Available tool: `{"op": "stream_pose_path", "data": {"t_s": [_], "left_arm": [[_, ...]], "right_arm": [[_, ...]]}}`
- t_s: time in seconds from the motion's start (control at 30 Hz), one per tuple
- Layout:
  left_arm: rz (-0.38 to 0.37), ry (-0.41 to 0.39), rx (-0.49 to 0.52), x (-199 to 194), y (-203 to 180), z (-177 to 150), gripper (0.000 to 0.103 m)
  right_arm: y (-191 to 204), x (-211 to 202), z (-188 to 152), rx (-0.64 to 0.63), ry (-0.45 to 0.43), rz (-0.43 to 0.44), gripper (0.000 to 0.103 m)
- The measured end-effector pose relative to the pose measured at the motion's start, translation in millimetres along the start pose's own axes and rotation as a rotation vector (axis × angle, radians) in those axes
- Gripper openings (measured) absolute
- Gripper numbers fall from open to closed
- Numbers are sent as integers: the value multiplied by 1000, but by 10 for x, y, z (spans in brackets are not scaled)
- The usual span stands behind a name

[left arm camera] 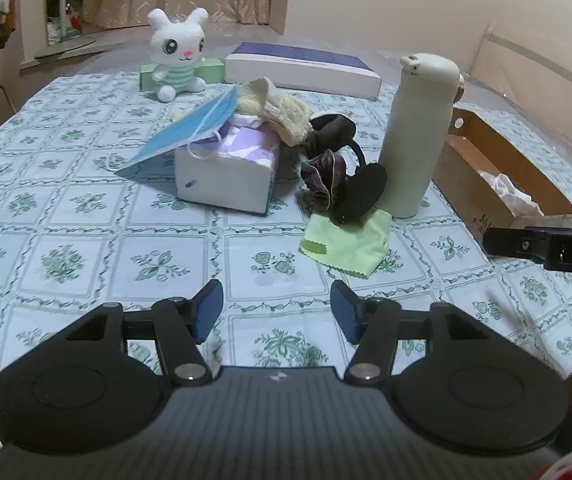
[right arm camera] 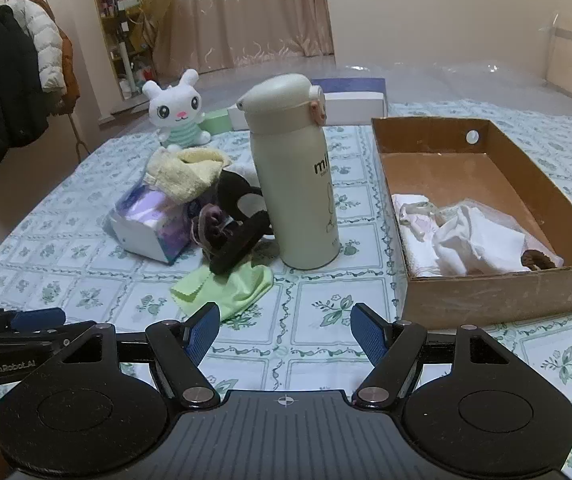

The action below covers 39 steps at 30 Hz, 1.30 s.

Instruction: Organize soft objects

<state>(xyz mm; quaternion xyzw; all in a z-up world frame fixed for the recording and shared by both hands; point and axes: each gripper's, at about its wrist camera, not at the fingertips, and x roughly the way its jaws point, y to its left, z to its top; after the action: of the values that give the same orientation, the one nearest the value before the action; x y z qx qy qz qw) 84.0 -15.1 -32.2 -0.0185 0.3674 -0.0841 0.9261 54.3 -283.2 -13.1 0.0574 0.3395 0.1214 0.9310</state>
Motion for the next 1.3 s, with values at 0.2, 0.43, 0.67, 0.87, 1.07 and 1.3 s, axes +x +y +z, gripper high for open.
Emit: {"op": "stream_pose_path", "data": {"t_s": [0.2, 0.43, 0.67, 0.87, 1.07, 1.3], "left_arm": [[-48, 8, 44, 279, -87, 70, 73], [-86, -11, 127, 647, -293, 141, 86], [-132, 3, 172, 1013, -473, 186, 87], [-108, 11, 228, 1242, -615, 197, 68], [-109, 16, 235, 1229, -550, 206, 9], [-60, 35, 210, 975, -201, 157, 2]], "right_arm": [[-88, 168, 15, 7, 12, -7, 72], [-179, 336, 56, 15, 10, -4, 72], [-233, 463, 100, 5, 6, -2, 72], [-299, 540, 121, 12, 4, -13, 72], [-303, 578, 125, 12, 0, -1, 72], [-114, 688, 148, -8, 10, 61, 72]]}}
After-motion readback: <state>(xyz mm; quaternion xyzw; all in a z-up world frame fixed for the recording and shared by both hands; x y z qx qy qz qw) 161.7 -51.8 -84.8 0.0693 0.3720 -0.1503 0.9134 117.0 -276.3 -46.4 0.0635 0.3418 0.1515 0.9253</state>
